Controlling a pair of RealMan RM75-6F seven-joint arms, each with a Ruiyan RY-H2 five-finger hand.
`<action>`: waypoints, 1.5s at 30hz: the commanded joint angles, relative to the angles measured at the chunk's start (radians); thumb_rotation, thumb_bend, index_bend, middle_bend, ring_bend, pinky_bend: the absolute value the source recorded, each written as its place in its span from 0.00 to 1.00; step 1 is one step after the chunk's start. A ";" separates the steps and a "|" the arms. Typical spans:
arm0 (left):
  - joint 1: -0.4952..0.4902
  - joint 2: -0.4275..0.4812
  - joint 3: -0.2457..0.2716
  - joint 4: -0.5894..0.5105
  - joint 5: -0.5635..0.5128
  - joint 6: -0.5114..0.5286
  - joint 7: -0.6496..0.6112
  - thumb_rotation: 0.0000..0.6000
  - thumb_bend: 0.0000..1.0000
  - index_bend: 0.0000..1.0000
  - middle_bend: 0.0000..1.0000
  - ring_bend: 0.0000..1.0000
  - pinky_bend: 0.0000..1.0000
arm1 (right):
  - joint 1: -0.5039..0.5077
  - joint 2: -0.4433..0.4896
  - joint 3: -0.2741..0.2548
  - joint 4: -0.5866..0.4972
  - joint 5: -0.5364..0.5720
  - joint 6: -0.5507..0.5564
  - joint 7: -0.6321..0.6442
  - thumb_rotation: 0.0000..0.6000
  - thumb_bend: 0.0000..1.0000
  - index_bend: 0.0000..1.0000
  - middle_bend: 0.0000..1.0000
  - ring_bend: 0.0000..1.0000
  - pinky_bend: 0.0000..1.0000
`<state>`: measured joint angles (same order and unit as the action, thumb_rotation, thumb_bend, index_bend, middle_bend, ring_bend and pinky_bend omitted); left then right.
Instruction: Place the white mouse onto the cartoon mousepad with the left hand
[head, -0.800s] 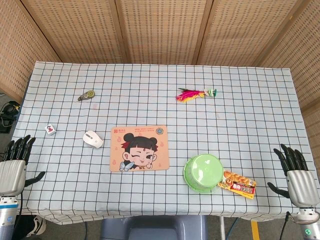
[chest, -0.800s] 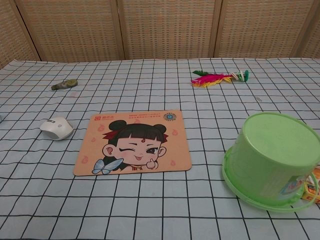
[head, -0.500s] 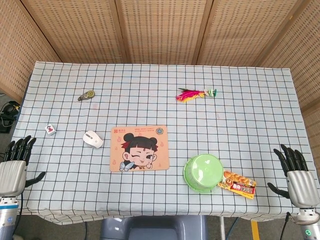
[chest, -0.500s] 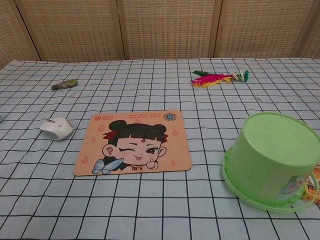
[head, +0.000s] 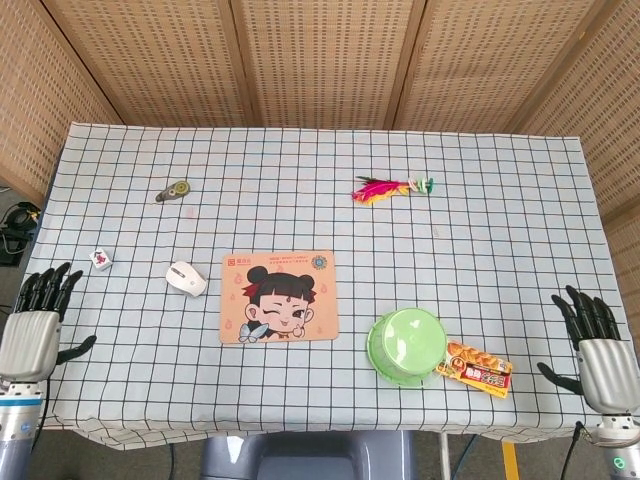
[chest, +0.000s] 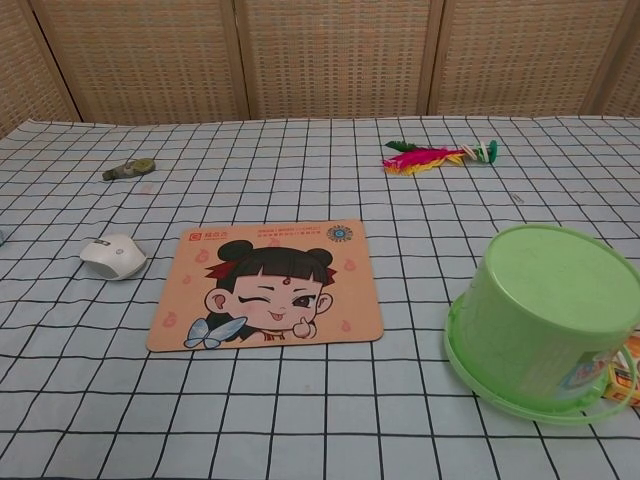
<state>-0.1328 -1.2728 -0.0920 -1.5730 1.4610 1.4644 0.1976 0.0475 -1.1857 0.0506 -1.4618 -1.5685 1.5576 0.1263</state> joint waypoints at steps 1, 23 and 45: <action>-0.076 0.001 -0.037 0.034 -0.043 -0.106 0.029 1.00 0.13 0.18 0.02 0.06 0.14 | 0.001 0.001 0.004 0.003 0.006 -0.003 0.006 1.00 0.08 0.12 0.00 0.00 0.00; -0.510 -0.124 -0.060 0.400 -0.113 -0.707 -0.020 1.00 0.13 0.19 0.03 0.07 0.16 | 0.012 -0.006 0.036 0.047 0.089 -0.056 0.031 1.00 0.08 0.12 0.00 0.00 0.00; -0.612 -0.243 -0.005 0.533 -0.127 -0.806 -0.037 1.00 0.13 0.25 0.08 0.10 0.19 | 0.011 -0.008 0.047 0.061 0.107 -0.061 0.042 1.00 0.08 0.12 0.00 0.00 0.00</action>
<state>-0.7431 -1.5137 -0.0981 -1.0411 1.3352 0.6600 0.1610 0.0587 -1.1942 0.0979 -1.4003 -1.4613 1.4964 0.1682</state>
